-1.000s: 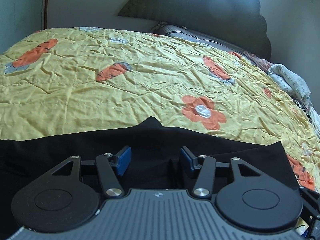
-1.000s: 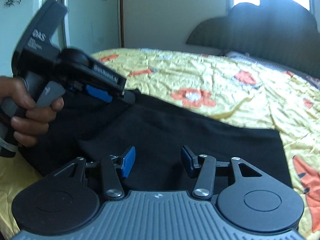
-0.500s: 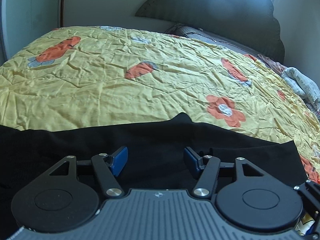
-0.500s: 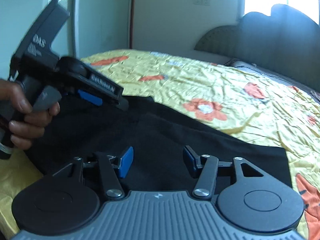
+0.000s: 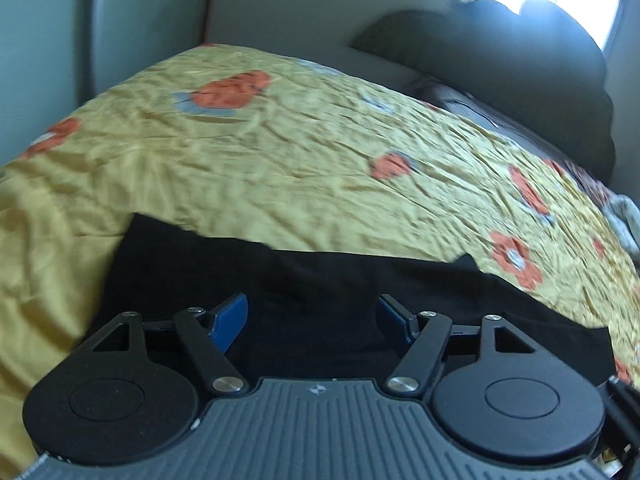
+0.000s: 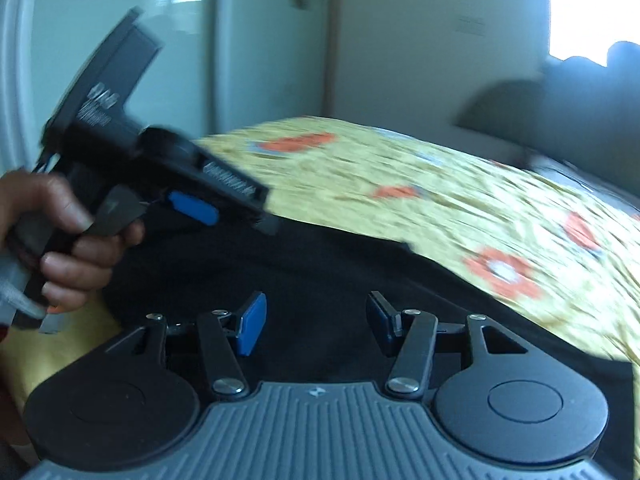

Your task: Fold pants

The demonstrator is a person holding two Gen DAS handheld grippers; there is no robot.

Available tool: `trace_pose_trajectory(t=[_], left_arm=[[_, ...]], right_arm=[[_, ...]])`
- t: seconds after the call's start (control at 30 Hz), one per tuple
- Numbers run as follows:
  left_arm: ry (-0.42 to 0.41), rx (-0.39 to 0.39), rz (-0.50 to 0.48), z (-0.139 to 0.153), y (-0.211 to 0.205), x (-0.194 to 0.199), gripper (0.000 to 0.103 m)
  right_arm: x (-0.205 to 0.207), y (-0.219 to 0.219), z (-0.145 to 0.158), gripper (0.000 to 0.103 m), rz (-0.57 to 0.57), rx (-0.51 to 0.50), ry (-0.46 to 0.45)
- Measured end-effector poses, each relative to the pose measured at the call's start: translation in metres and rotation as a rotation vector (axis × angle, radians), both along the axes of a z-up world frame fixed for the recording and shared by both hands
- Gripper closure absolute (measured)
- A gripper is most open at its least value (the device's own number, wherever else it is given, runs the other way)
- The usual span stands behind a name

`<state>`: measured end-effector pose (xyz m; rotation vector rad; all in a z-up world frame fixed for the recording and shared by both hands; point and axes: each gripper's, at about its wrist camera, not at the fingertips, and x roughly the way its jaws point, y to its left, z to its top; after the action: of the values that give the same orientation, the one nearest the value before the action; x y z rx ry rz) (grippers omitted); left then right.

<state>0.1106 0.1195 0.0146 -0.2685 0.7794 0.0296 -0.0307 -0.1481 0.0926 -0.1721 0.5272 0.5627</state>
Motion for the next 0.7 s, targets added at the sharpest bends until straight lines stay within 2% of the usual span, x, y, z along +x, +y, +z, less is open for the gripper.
trace_pose_trajectory(t=[0.1,0.2,0.33,0.6,0.7], left_arm=[[0.0,-0.04,0.06,0.011,0.032,-0.017,0.03],[-0.002,-0.074,0.101,0.021,0.057,-0.033,0.03],[0.004,-0.144,0.127,0.027,0.081,-0.052,0.029],[0.039,-0.221,0.138,0.018,0.095,-0.08,0.029],[0.067,-0.305,0.136,0.013,0.102,-0.085,0.029]], right_arm=[[-0.007,0.04,-0.001,0.048,0.143,-0.043,-0.039],[-0.021,0.083,-0.003,0.048,0.263,-0.133,-0.12],[-0.031,0.124,-0.014,0.048,0.374,-0.251,-0.214],[-0.051,0.156,-0.03,0.048,0.435,-0.397,-0.294],[-0.053,0.159,-0.039,0.048,0.423,-0.442,-0.326]])
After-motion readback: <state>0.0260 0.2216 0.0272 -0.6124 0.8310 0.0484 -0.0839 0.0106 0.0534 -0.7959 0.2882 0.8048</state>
